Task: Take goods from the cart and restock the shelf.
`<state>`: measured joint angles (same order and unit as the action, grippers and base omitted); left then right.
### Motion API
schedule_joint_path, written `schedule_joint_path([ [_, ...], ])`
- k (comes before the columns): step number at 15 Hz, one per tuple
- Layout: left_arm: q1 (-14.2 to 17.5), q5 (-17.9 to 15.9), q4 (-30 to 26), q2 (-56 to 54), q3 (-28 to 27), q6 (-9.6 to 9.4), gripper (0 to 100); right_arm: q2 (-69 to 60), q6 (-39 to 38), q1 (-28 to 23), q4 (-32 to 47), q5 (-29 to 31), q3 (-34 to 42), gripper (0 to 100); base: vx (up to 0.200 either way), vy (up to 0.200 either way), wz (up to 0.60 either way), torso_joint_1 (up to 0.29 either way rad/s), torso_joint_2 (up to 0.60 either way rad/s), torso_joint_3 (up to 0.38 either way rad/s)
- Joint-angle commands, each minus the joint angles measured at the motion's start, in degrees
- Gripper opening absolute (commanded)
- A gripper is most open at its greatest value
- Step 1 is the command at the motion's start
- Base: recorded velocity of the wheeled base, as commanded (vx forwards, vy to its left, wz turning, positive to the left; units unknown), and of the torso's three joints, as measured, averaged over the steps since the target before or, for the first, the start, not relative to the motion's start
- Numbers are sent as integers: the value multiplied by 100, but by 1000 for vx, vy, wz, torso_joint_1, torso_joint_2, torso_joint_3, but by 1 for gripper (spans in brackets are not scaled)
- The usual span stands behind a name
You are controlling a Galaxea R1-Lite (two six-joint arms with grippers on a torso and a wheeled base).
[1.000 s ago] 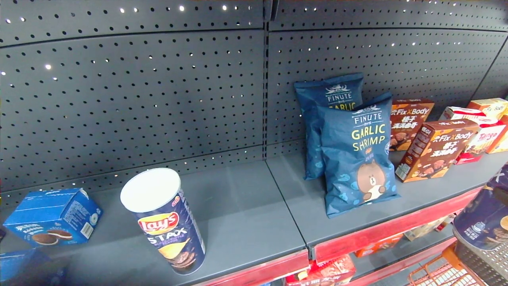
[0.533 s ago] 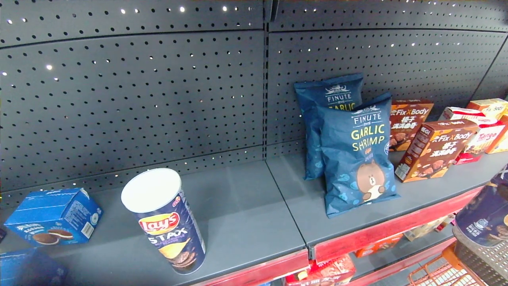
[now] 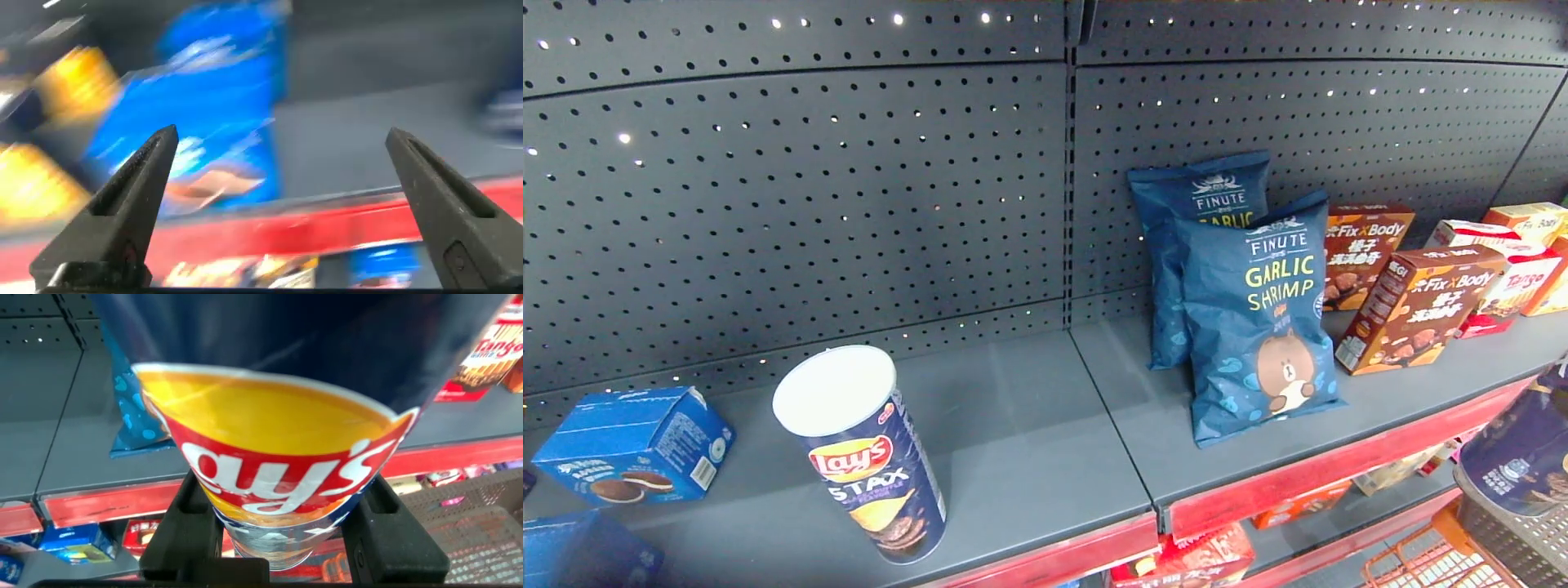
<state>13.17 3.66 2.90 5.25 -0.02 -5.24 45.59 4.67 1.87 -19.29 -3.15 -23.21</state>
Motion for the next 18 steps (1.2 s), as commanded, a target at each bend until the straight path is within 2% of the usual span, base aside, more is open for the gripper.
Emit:
schedule_joint_path([
  [1,2,126,-18,28,2,85,100,-15,-1,7,-23,-2,71,0,0,0,0,0,0,0],
  [2,2,188,-26,28,2,146,100,-7,-1,7,-31,-2,97,0,0,0,0,0,0,0],
  [3,2,293,-35,28,2,322,100,-15,-1,7,-102,-2,159,0,0,0,0,0,0,0],
  [4,2,399,-35,20,2,366,100,-24,8,-2,-181,-2,194,0,0,0,0,0,0,0],
  [5,2,408,-26,20,2,304,100,-59,8,7,-242,-2,203,0,0,0,0,0,0,0],
  [7,2,118,-88,20,2,375,100,-68,16,42,-242,-2,203,0,0,0,0,0,0,0],
  [8,-7,-278,-360,28,-6,375,100,-77,34,86,-234,-2,203,0,0,0,0,0,0,0],
  [9,-25,-533,-422,28,-42,366,100,-86,52,156,-234,-2,212,0,0,0,0,0,0,0],
  [10,-209,-568,-413,37,-33,322,100,-94,87,209,-251,7,256,0,0,0,0,0,0,0],
  [13,-209,-550,-413,28,-33,375,100,-279,87,156,-234,42,440,0,0,0,0,0,0,0],
  [15,-200,-462,-334,28,2,269,100,-323,78,183,-225,42,370,0,0,0,0,0,0,0],
  [16,-200,-375,-290,28,2,67,100,-297,60,147,-225,60,326,0,0,0,0,0,0,0],
  [18,-200,-357,-290,28,2,85,100,-341,52,147,-225,60,387,0,0,0,0,0,0,0],
])
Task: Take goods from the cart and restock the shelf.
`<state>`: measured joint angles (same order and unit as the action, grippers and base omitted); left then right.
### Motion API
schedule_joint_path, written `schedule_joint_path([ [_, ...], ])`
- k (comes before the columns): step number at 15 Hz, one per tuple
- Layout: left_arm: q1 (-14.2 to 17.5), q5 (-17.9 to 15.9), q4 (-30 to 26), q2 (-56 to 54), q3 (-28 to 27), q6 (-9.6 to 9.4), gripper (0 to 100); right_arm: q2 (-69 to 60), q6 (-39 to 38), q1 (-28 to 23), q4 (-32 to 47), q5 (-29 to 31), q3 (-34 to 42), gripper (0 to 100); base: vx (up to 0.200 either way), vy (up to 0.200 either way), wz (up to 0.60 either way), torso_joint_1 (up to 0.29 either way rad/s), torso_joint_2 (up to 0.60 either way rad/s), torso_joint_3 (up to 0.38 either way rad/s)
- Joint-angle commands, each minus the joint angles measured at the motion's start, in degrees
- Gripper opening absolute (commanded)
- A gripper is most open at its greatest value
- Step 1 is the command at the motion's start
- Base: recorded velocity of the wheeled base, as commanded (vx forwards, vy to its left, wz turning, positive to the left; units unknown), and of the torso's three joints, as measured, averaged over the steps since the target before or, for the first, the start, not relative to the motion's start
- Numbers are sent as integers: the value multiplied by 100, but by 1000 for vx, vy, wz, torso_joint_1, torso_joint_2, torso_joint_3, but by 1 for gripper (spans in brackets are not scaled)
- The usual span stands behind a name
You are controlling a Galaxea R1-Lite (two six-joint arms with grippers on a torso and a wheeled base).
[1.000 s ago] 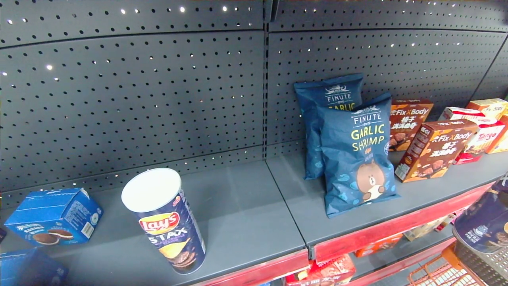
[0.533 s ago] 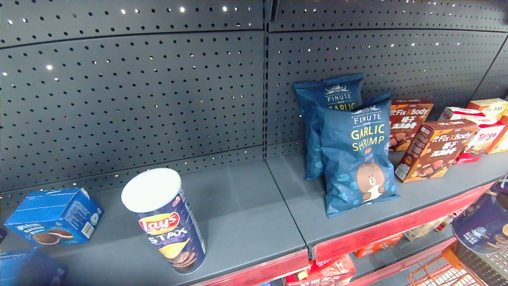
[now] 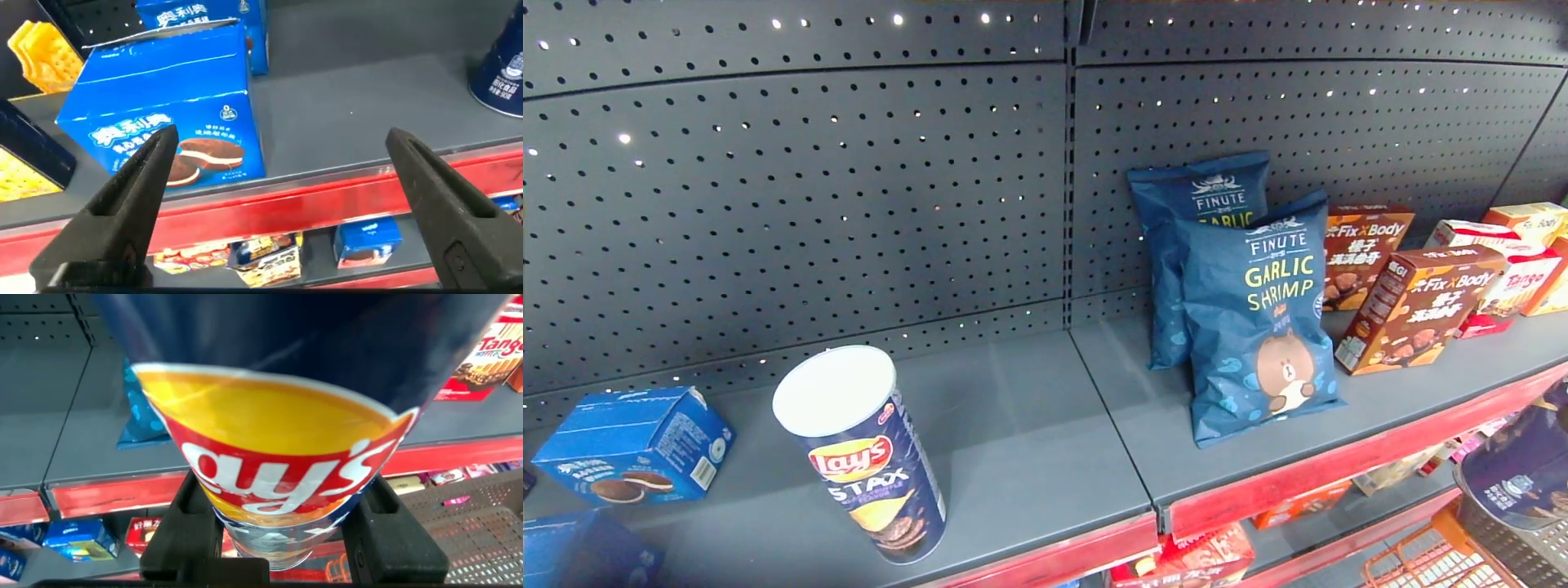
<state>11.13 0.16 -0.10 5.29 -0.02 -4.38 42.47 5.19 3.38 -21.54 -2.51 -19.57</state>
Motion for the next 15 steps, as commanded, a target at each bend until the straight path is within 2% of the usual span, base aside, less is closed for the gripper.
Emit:
schedule_joint_path([
  [1,3,37,10,25,2,69,100,-64,-1,-12,1,5,58,0,-200,0,0,2,-2,2],
  [2,3,37,10,25,2,192,100,-108,-1,-21,1,14,67,0,0,-200,0,7,2,2],
  [3,-6,19,10,25,2,235,100,-116,8,-56,1,23,49,0,0,-200,0,17,7,-7],
  [6,3,19,10,25,2,235,100,-46,26,-487,27,14,41,0,0,0,0,0,0,0],
  [8,3,11,10,25,2,235,100,-72,34,-575,36,14,85,0,0,0,0,0,0,0],
  [14,-6,19,10,25,2,244,100,-81,26,-505,36,-48,111,0,0,0,600,2,2,4],
  [15,-6,19,10,25,2,271,100,-64,34,-505,36,-56,120,0,0,0,0,0,0,0],
])
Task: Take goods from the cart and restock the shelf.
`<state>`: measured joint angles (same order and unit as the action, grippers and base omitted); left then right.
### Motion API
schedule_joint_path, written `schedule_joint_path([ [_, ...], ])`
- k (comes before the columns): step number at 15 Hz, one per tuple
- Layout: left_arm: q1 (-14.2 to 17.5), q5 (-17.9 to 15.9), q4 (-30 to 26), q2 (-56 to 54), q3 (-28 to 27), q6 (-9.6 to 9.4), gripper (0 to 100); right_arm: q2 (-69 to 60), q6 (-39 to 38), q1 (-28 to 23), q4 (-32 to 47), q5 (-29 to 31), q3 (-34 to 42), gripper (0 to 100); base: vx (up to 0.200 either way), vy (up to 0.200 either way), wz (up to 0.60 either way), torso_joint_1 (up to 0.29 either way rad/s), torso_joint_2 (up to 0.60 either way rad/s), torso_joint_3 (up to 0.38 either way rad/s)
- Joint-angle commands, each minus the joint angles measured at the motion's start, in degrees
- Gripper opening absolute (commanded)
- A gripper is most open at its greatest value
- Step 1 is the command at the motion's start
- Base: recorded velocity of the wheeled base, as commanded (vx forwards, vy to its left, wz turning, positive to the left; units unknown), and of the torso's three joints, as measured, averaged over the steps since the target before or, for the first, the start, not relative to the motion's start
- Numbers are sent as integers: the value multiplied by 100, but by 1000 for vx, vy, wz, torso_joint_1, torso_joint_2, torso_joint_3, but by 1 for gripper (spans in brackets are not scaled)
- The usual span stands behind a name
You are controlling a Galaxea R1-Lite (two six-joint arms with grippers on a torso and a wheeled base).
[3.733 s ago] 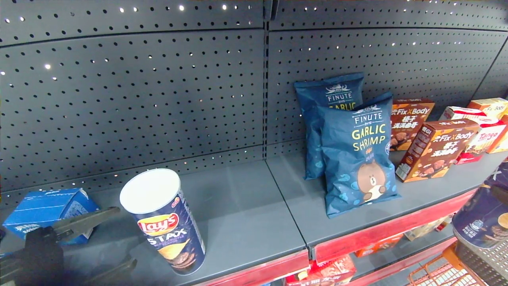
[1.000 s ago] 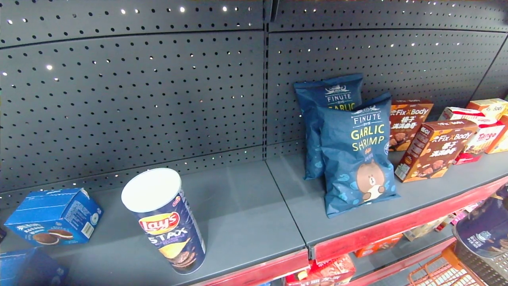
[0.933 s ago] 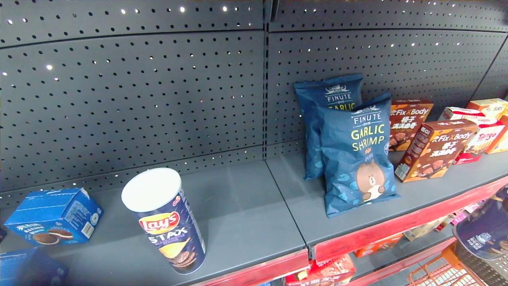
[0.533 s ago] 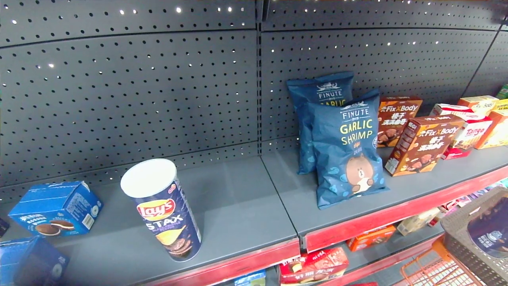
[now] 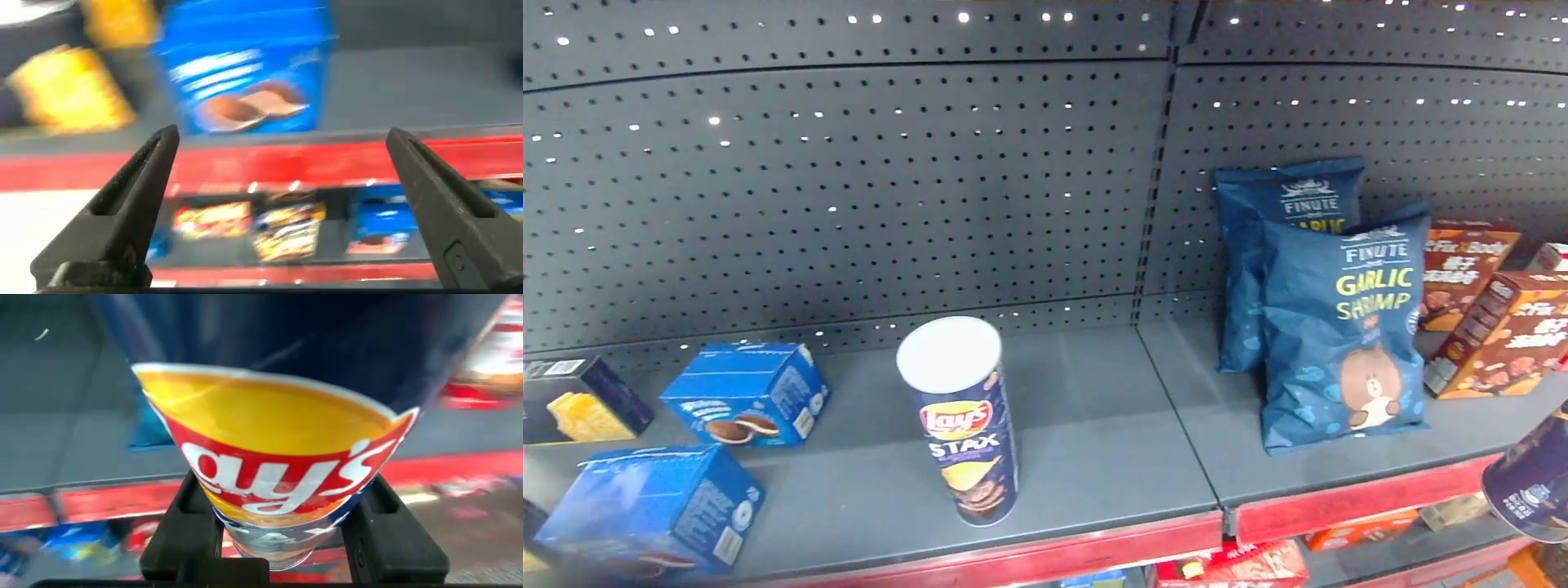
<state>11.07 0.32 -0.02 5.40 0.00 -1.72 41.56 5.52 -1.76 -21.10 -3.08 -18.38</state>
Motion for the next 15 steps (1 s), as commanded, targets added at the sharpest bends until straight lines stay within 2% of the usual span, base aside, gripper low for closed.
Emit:
schedule_joint_path([
  [1,1,3,2,14,0,5,100,45,1,9,-8,1,1,0,0,0,0,0,0,0],
  [3,1,12,2,14,0,22,100,63,1,0,1,36,37,0,0,0,0,0,0,0],
  [5,1,3,2,14,0,137,100,54,1,9,-8,18,81,0,0,0,0,0,0,0],
  [7,9,-5,2,14,0,128,100,37,1,17,-8,1,72,0,0,0,600,7,2,5],
  [11,9,3,2,14,0,146,100,37,1,26,-17,-26,-148,0,0,0,0,0,0,0],
  [13,1,3,2,14,0,154,100,54,-7,70,-17,-140,-359,0,0,0,0,0,0,0],
  [15,9,3,2,22,0,154,100,142,-7,334,10,-579,-763,0,0,0,0,0,0,0],
])
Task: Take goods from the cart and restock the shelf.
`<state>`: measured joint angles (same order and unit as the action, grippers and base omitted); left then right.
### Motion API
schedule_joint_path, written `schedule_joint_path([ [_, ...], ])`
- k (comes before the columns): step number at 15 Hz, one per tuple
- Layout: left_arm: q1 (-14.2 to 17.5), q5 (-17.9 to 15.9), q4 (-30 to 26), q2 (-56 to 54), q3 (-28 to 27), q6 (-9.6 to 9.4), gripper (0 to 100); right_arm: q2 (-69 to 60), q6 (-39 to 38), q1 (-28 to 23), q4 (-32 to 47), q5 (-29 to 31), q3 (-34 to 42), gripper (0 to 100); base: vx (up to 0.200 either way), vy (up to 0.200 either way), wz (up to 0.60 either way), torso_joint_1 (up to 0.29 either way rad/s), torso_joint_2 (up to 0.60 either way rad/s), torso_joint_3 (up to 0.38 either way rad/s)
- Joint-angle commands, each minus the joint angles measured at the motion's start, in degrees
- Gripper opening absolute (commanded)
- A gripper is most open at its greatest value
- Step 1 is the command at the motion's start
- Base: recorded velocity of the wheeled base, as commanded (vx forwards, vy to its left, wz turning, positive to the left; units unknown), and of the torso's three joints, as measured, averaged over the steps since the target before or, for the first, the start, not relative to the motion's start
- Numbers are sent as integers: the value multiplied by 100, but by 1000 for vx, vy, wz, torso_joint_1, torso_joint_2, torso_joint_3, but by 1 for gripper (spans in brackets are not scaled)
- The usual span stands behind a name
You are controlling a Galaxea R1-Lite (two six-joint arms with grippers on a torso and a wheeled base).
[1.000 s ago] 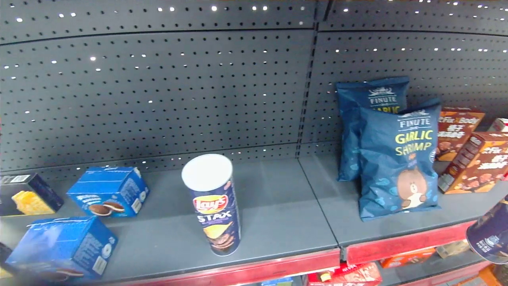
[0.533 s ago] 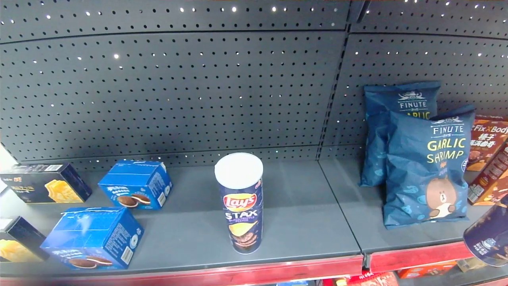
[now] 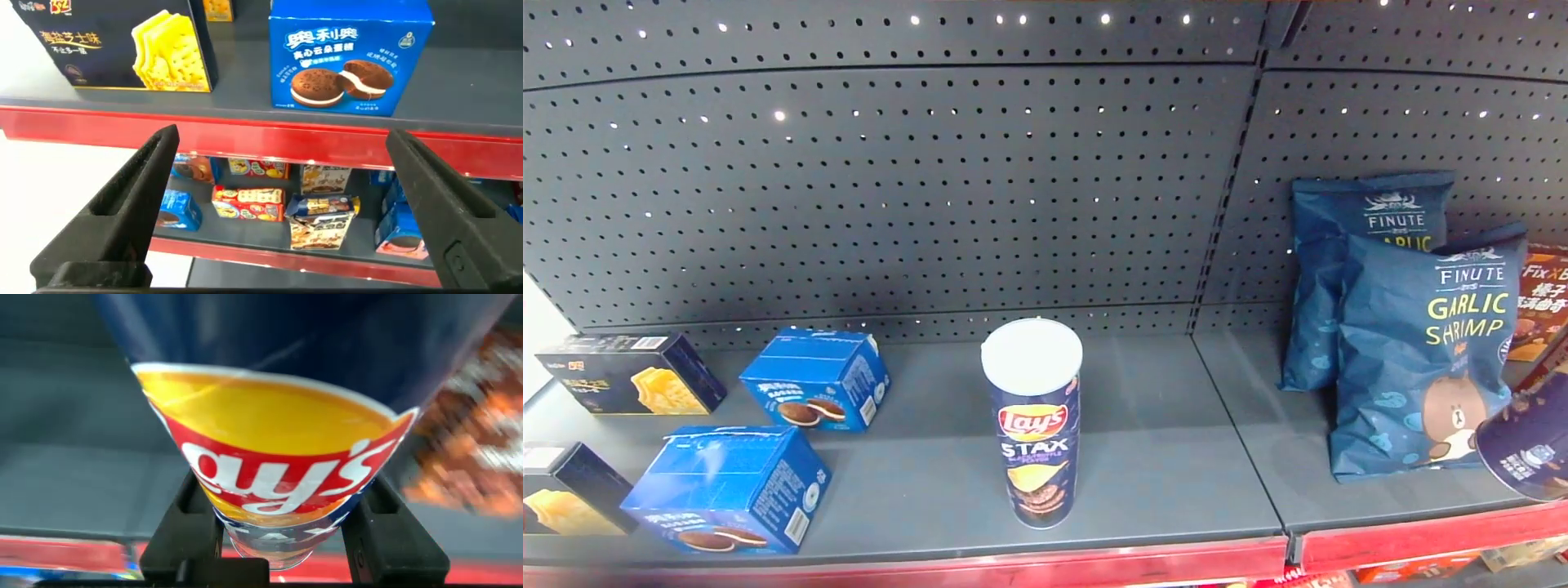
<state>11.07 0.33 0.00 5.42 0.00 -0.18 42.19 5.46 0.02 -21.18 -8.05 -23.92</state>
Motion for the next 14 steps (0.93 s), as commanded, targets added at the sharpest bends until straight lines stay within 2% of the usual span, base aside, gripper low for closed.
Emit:
schedule_joint_path([
  [1,1,2,0,11,0,1,100,175,-1,332,8,-136,-236,0,0,0,0,0,0,0],
  [2,1,2,0,11,0,1,100,202,-1,446,8,-145,-236,0,0,0,0,0,0,0],
  [3,1,2,0,11,0,1,100,334,-1,894,8,-145,-227,0,0,0,0,0,0,0],
  [6,9,2,0,11,0,1,100,1054,-1,1791,-45,-74,-245,0,0,0,0,0,0,0],
  [9,1,2,0,11,0,1,100,1740,8,1905,-282,-83,-421,0,0,0,0,0,0,0],
  [12,1,2,0,11,0,1,100,2698,-80,2292,-941,-101,-807,0,0,0,0,0,0,0],
  [14,9,2,0,11,0,1,100,3155,-72,2371,-1240,-92,-895,0,0,0,0,0,0,0],
])
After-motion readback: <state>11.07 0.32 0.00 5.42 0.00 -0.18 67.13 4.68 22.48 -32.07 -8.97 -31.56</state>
